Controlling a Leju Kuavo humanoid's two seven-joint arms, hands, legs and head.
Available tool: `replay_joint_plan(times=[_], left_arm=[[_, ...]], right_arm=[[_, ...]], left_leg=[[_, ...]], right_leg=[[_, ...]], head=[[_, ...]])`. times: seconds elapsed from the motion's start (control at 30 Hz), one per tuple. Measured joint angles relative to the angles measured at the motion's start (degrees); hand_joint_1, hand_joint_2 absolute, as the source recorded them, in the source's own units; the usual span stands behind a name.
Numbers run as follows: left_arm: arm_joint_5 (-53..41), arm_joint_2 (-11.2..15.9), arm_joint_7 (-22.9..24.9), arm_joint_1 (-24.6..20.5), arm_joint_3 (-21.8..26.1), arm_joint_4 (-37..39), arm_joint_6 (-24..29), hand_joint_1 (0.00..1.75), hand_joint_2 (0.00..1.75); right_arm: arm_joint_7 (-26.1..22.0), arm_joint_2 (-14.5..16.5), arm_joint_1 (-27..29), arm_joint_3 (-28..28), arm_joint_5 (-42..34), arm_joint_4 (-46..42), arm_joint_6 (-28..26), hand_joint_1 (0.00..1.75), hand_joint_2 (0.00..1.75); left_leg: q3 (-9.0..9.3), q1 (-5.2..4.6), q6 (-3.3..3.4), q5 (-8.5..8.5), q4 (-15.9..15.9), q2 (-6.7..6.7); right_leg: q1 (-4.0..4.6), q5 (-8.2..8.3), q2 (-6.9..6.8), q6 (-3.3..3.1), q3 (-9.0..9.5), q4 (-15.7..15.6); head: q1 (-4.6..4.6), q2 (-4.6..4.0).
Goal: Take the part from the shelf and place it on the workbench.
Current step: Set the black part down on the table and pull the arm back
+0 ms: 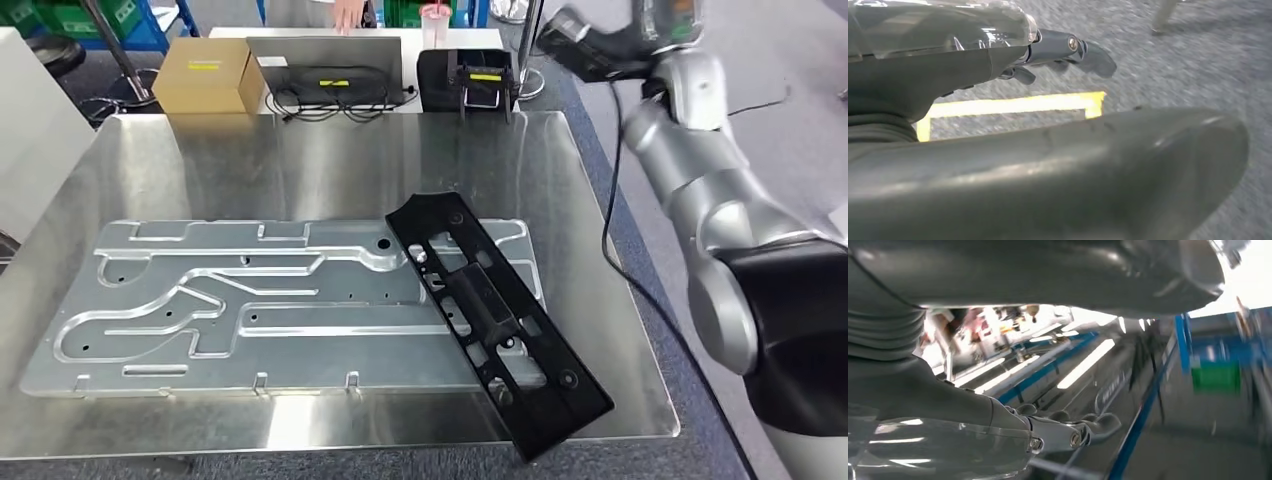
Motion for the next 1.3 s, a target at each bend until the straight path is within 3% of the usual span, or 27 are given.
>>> replay_joint_plan(times=[0.1,0.17,0.2,0.3,0.37,0.47,0.5,0.57,0.63,0.67,0.7,0.73,0.83,0.9,0.97,1.0,1.07,1.13,1.17,1.2,1.23,1.3], left_arm=[[0.0,-0.3,-0.8,0.1,0.2,0.0,0.1,0.0,0.0],[0.0,-0.4,-0.7,0.2,0.9,0.0,0.3,0.0,0.0],[0.0,-0.4,-0.5,0.2,1.4,0.0,0.3,0.0,0.0],[0.0,-0.8,0.0,0.0,3.4,0.0,0.5,0.0,0.0],[0.0,-1.3,0.0,0.2,5.1,-0.1,0.6,0.0,0.0],[0.0,-1.9,-0.2,0.9,7.3,-0.1,0.9,0.0,0.0],[0.0,-2.1,-0.3,1.0,7.8,-0.1,0.9,0.0,0.0],[0.0,-2.3,-0.5,0.8,8.5,-0.1,0.9,0.0,0.0],[0.0,-2.6,-0.5,0.4,9.1,-0.1,1.0,0.0,0.0],[0.0,-2.7,-0.6,0.3,9.4,-0.1,1.1,0.0,0.0],[0.0,-2.8,-0.6,0.3,9.8,-0.1,1.3,0.0,0.0],[0.0,-3.0,-0.6,0.3,10.3,-0.1,1.5,0.0,0.0],[0.0,-3.6,-0.9,0.0,11.4,-0.1,2.0,0.0,0.0],[0.0,-3.8,-1.0,-0.2,12.1,-0.1,2.2,0.0,0.0],[0.0,-4.0,-1.0,-0.2,12.8,-0.1,2.5,0.0,0.0],[0.0,-4.1,-1.1,-0.2,13.1,-0.1,2.7,0.0,0.0],[0.0,-4.3,-1.1,-0.1,13.6,-0.1,3.0,0.0,0.0],[0.0,-4.5,-1.1,-0.1,14.0,-0.1,3.2,0.0,0.0],[0.0,-4.6,-1.1,-0.1,14.1,-0.1,3.3,0.0,0.0],[0.0,-4.7,-1.2,0.0,14.3,-0.1,3.3,0.0,0.0],[0.0,-4.7,-1.2,0.0,14.4,-0.1,3.4,0.0,0.0],[0.0,-4.8,-1.1,-0.1,14.6,-0.1,3.4,0.0,0.0]], right_arm=[[-6.9,-1.7,4.0,-5.4,-3.7,-5.9,-0.7,0.0,0.0],[-8.7,-3.1,7.7,-8.1,-5.5,-10.7,-0.6,0.0,0.0],[-8.8,-4.0,9.7,-9.0,-6.7,-13.6,-0.2,0.0,0.0],[-8.2,-8.6,17.3,-11.7,-11.8,-25.6,1.9,0.0,0.0],[-8.1,-12.4,24.7,-15.0,-16.0,-35.0,3.1,0.0,0.0],[-9.7,-17.4,37.8,-22.7,-21.7,-48.7,4.4,0.0,0.0],[-10.3,-18.6,41.4,-25.3,-22.8,-52.6,4.8,0.0,0.0],[-10.8,-20.2,47.3,-29.5,-23.6,-58.1,5.2,0.0,0.0],[-11.7,-21.1,53.7,-33.7,-24.6,-62.9,5.5,0.0,0.0],[-12.6,-21.1,57.1,-35.9,-25.0,-65.0,5.7,0.0,0.0],[-13.6,-20.7,59.9,-37.9,-25.4,-66.6,5.9,0.0,0.0],[-14.6,-20.2,61.9,-39.5,-25.5,-67.8,6.1,0.0,0.0],[-16.2,-19.0,64.4,-42.2,-25.4,-69.3,6.2,0.0,0.0],[-16.5,-18.5,65.1,-43.3,-25.3,-69.7,6.1,0.0,0.0],[-16.6,-17.9,65.3,-44.0,-25.3,-69.7,6.0,0.0,0.0],[-16.7,-17.5,65.4,-44.1,-25.3,-69.7,5.9,0.0,0.0],[-17.1,-16.5,66.3,-44.5,-25.7,-69.6,5.3,0.0,0.0],[-17.8,-15.4,68.3,-45.2,-27.1,-69.6,4.7,0.0,0.0],[-18.3,-14.8,69.4,-45.7,-28.1,-69.6,4.5,0.0,0.0],[-18.8,-14.1,70.5,-46.3,-28.9,-69.5,4.4,0.0,0.0],[-19.2,-13.5,71.5,-46.8,-29.7,-69.4,4.3,0.0,0.0],[-19.6,-12.4,73.1,-47.8,-30.7,-69.1,4.4,0.0,0.0]], left_leg=[[-3.96,0.79,-0.97,-5.14,9.0,0.23],[-6.15,1.58,-1.83,-6.85,13.5,0.44],[-5.84,1.97,-2.3,-6.3,12.8,0.59],[-0.87,3.07,-3.93,-1.81,2.6,0.61],[0.77,3.17,-3.27,-1.35,-0.6,0.18],[0.38,3.1,-0.92,-1.15,0.1,-0.14],[0.2,3.02,-0.48,-1.02,0.1,-0.07],[-0.42,2.72,0.3,-0.56,0.0,0.18],[-1.24,2.3,0.87,-0.13,0.0,0.34],[-1.65,2.09,1.05,0.11,0.0,0.34],[-2.08,1.87,1.14,0.38,0.0,0.33],[-2.52,1.64,1.16,0.7,0.0,0.34],[-3.48,1.11,0.85,1.89,-0.1,0.65],[-3.54,1.02,0.32,2.69,-0.3,0.77],[-3.52,1.03,-0.41,3.4,-0.8,0.8],[-3.76,1.06,-0.74,2.92,-0.6,0.82],[-5.06,1.08,-1.24,-1.53,2.8,0.85],[-6.71,1.13,-1.57,-7.71,9.9,0.85],[-7.01,1.13,-1.7,-9.18,13.2,0.85],[-6.57,1.12,-1.76,-9.2,15.3,0.85],[-5.19,1.1,-1.71,-8.07,15.4,0.85],[0.43,0.92,-1.13,-5.56,10.0,0.82]], right_leg=[[-0.55,0.42,-0.34,0.45,0.58,-0.4],[-1.01,0.47,-0.33,0.92,0.46,-0.2],[-1.36,0.43,-0.34,1.31,0.39,0.0],[-2.3,-0.34,-0.62,3.0,0.2,1.2],[-2.24,-1.02,-1.14,4.22,-0.09,2.1],[-2.27,-1.71,-1.54,5.37,-0.01,2.6],[-2.43,-2.56,-1.36,5.58,-0.24,3.2],[-2.59,-6.52,-0.83,5.79,-2.08,7.7],[-2.39,-11.12,-0.47,5.72,-4.72,15.1],[-2.28,-12.22,-0.36,5.59,-5.38,17.6],[-2.2,-12.25,-0.29,5.36,-5.13,18.2],[-2.12,-11.34,-0.26,5.03,-3.77,16.5],[-1.48,-7.93,-0.23,3.89,3.28,5.5],[-0.99,-7.14,-0.13,3.57,4.62,2.8],[-0.99,-6.14,-0.1,3.04,4.12,2.6],[-1.12,-5.47,-0.17,2.69,3.74,2.4],[-1.41,-3.99,-0.36,1.96,2.55,1.9],[-1.25,-2.79,-0.52,1.6,0.98,2.0],[-1.17,-2.19,-0.57,1.58,0.1,2.1],[-1.08,-1.59,-0.61,1.57,-0.82,2.2],[-0.99,-1.04,-0.62,1.59,-1.72,2.3],[-0.84,-0.1,-0.6,1.73,-3.18,2.7]], head=[[-0.01,0.0],[-0.01,0.0],[-0.01,0.0],[-0.01,0.0],[0.01,0.0],[0.23,0.0],[0.3,0.0],[0.36,0.0],[0.35,0.0],[0.35,0.0],[0.35,0.0],[0.35,0.0],[0.35,0.0],[0.34,0.0],[0.33,0.0],[0.33,0.0],[0.33,0.0],[0.32,0.0],[0.32,0.0],[0.32,0.0],[0.32,0.0],[0.31,0.0]])
